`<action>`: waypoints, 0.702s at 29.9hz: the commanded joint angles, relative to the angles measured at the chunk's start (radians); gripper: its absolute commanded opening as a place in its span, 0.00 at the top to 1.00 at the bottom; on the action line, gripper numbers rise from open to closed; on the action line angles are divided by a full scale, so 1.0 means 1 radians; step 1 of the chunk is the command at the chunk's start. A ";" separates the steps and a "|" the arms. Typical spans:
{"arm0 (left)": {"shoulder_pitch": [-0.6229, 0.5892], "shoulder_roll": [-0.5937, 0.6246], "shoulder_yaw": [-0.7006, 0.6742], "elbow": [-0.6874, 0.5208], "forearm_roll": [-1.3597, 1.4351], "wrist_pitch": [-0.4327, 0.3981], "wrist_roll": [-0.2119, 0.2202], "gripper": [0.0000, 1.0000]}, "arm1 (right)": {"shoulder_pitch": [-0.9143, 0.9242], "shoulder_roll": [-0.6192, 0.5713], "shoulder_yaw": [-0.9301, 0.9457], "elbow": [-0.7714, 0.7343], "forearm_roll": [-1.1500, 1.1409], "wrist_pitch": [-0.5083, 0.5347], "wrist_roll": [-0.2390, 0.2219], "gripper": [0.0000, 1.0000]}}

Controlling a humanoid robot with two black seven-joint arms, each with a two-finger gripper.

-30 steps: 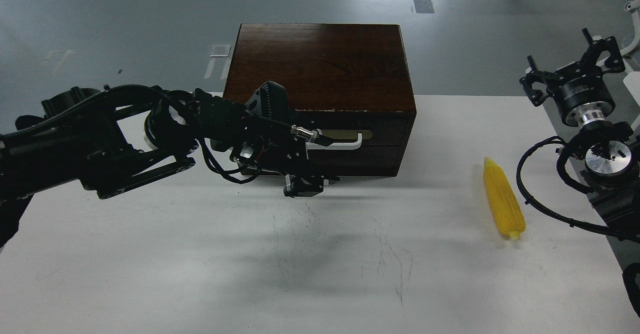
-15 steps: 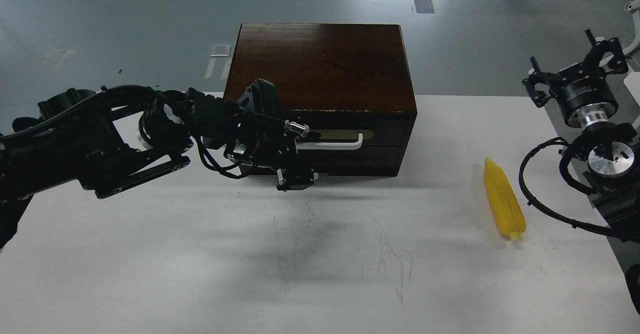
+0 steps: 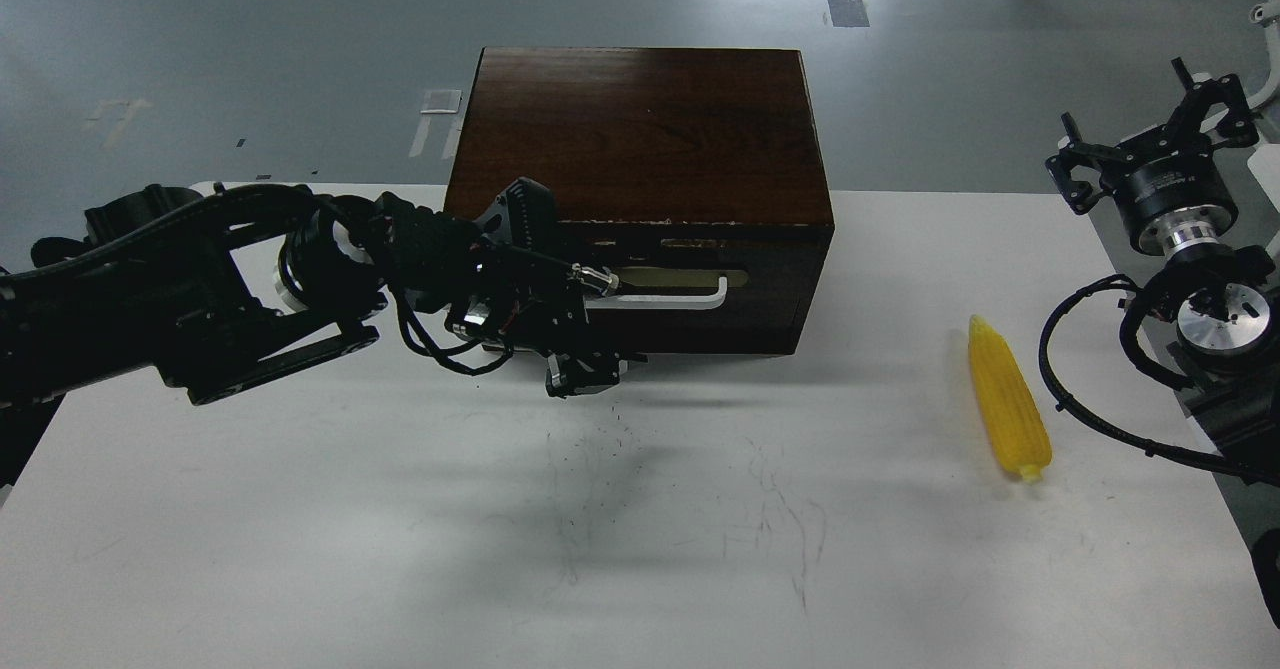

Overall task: Put corn in drawer with both arms
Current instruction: 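Grasp the white drawer handle with the left gripper, then pull the drawer toward the robot with the left gripper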

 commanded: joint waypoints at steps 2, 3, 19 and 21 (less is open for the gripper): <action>-0.003 0.004 0.000 -0.018 0.000 0.000 -0.003 0.48 | 0.000 0.000 0.000 -0.010 0.000 0.000 0.000 0.00; -0.003 0.006 0.000 -0.025 0.000 -0.002 -0.003 0.49 | 0.000 0.000 0.000 -0.010 0.000 0.000 0.000 0.00; -0.034 0.015 0.000 -0.088 0.000 -0.014 -0.003 0.51 | 0.005 0.000 0.000 -0.014 0.000 0.000 0.000 0.00; -0.035 0.019 0.000 -0.100 0.000 -0.015 -0.003 0.51 | 0.005 0.000 0.000 -0.014 0.000 0.000 0.000 0.00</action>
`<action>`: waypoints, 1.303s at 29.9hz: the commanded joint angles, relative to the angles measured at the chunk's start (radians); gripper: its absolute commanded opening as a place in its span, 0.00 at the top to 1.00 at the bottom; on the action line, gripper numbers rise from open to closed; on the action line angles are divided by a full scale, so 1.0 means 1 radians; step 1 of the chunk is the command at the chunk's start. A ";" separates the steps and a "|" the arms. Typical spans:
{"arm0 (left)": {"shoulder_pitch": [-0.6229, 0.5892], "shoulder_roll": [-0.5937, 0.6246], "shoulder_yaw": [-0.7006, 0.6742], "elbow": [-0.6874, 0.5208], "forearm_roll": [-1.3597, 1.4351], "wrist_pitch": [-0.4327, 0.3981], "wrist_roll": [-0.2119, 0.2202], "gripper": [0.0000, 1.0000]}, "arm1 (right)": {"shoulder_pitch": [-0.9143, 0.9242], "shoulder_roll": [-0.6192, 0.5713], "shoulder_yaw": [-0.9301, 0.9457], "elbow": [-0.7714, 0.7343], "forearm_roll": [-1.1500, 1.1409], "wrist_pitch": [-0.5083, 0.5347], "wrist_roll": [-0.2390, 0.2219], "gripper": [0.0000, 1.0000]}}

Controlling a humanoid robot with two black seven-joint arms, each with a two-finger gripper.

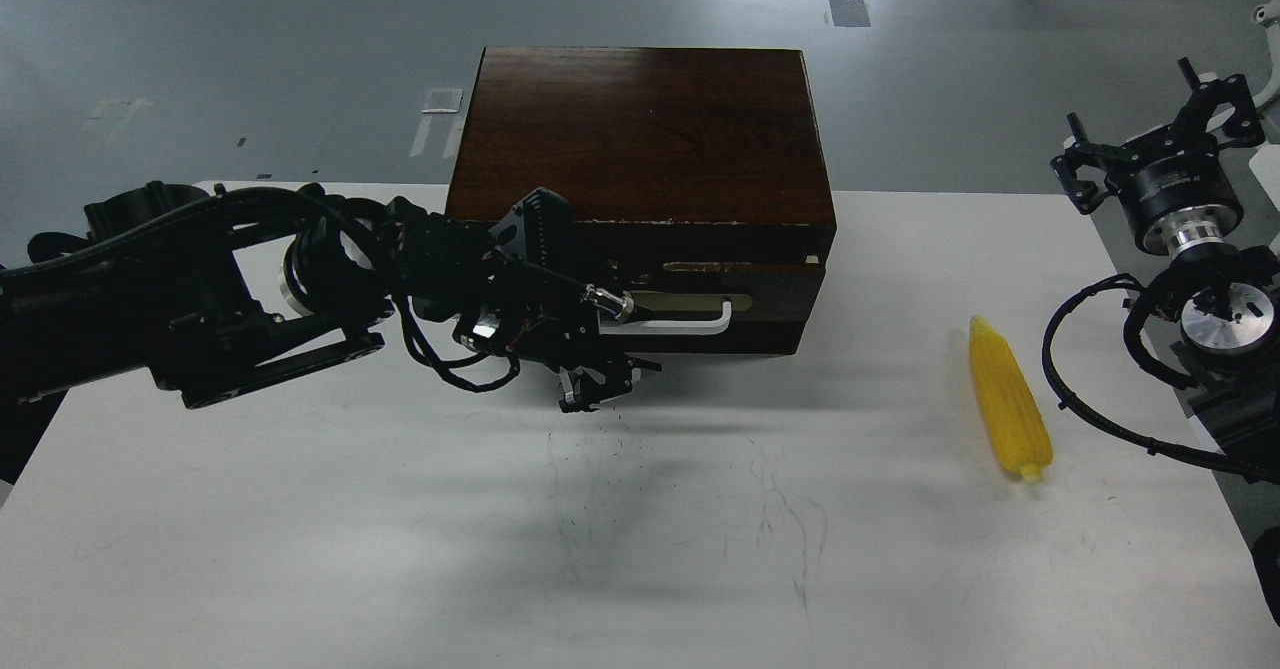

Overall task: Put corn in drawer with both arms
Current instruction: 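Pull the drawer toward the robot with the left gripper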

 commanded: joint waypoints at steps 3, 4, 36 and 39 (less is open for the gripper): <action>-0.007 0.020 -0.002 -0.032 0.002 -0.008 0.006 0.51 | -0.003 0.000 0.000 -0.002 0.000 0.000 0.000 0.00; -0.007 0.025 -0.002 -0.044 0.002 -0.012 0.006 0.51 | -0.003 0.000 0.000 -0.009 0.000 0.000 0.000 0.00; -0.001 0.079 -0.003 -0.176 0.002 -0.089 0.006 0.50 | 0.000 -0.007 -0.003 -0.021 0.000 0.000 0.000 0.00; 0.001 0.080 -0.003 -0.171 0.002 -0.094 0.006 0.49 | -0.001 -0.007 -0.003 -0.021 0.000 0.000 0.000 0.00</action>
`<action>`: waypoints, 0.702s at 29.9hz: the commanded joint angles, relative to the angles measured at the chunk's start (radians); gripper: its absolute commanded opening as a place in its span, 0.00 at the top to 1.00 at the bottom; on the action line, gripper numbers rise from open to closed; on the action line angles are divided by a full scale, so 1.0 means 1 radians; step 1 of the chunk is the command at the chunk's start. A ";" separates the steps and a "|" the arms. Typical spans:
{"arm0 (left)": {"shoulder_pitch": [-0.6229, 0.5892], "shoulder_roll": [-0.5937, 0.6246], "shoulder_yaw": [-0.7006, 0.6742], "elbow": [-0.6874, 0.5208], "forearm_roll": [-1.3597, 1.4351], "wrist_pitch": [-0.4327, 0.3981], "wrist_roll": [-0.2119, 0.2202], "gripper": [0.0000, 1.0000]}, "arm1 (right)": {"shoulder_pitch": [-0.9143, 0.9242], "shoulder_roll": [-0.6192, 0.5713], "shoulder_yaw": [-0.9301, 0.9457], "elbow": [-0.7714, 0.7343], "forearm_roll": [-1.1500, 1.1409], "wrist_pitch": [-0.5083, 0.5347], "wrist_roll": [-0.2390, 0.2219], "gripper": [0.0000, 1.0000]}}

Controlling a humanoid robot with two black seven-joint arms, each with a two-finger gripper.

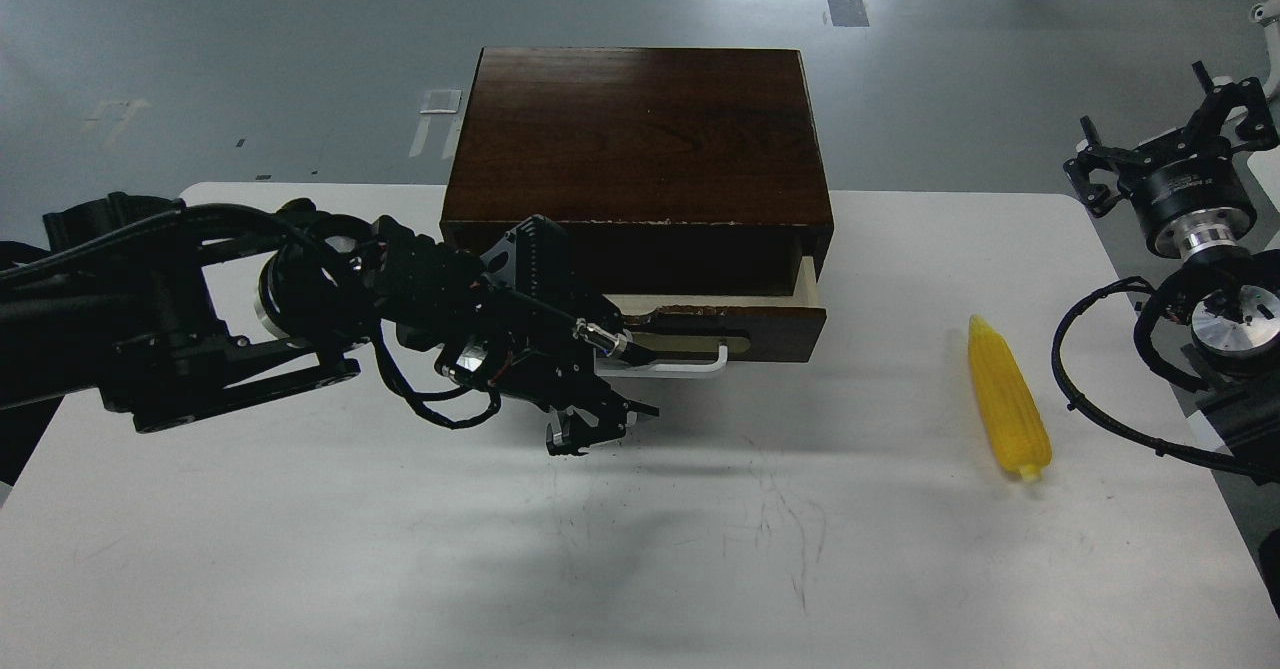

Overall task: Put corn in drawer with both arms
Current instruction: 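Pull the drawer toward the robot with the left gripper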

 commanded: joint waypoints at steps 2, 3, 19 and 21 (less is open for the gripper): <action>0.000 0.003 -0.001 0.005 0.000 -0.003 0.000 0.47 | -0.002 0.000 0.000 0.000 0.000 0.000 0.000 0.00; 0.000 0.008 -0.001 0.005 0.000 -0.003 0.000 0.47 | 0.000 0.000 0.000 0.000 0.000 0.000 0.000 0.00; 0.000 0.008 -0.001 -0.012 0.000 -0.011 0.000 0.47 | -0.003 -0.002 0.000 -0.002 0.000 0.000 0.000 0.00; 0.003 0.008 -0.001 -0.017 0.000 -0.015 0.000 0.47 | -0.003 0.000 0.000 -0.002 0.000 0.000 0.000 0.00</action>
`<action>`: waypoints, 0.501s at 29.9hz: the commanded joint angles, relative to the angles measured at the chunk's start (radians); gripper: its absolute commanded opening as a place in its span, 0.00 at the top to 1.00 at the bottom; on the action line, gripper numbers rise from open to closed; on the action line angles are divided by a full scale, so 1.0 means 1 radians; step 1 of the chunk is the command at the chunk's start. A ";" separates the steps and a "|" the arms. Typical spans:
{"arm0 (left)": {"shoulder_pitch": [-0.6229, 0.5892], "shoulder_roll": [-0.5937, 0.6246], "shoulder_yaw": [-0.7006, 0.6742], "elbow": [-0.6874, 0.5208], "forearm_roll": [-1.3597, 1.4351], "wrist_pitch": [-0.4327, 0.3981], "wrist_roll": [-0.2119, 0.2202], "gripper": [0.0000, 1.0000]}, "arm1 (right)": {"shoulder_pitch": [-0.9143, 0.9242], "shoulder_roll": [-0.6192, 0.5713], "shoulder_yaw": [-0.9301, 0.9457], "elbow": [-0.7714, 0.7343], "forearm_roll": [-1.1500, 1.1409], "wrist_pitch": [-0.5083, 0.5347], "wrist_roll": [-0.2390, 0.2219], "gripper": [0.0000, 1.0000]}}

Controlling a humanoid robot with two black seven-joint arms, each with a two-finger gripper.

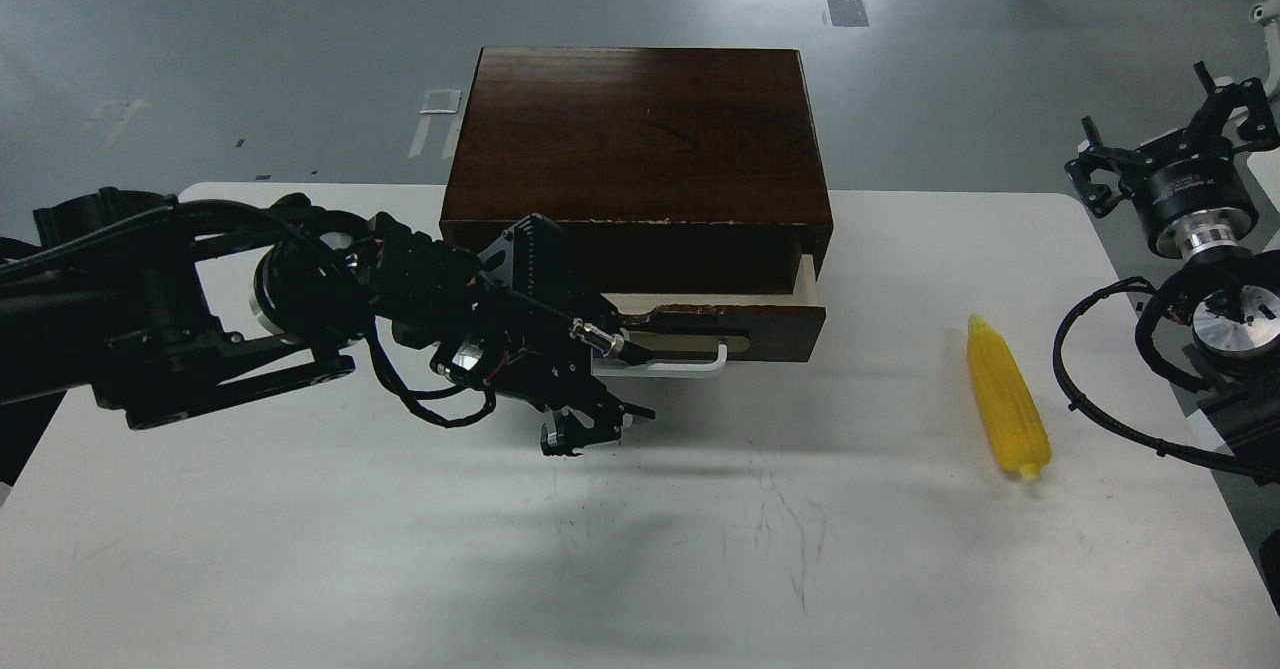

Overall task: Put corn in drawer with both arms
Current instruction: 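Pull the drawer toward the robot with the left gripper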

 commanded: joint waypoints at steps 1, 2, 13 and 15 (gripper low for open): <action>0.005 -0.001 0.002 -0.008 0.000 -0.008 0.000 0.47 | -0.002 0.000 0.000 0.000 0.000 0.000 0.000 0.00; 0.005 0.000 0.002 -0.008 0.000 -0.013 0.000 0.47 | -0.001 0.002 0.000 0.000 0.000 0.000 0.000 0.00; 0.005 0.017 -0.001 -0.042 0.000 -0.016 0.000 0.42 | -0.002 0.002 0.000 0.000 0.000 0.000 0.000 0.00; 0.007 0.020 -0.006 -0.039 0.000 -0.014 0.000 0.20 | -0.002 0.002 0.000 0.000 0.000 0.000 0.000 0.00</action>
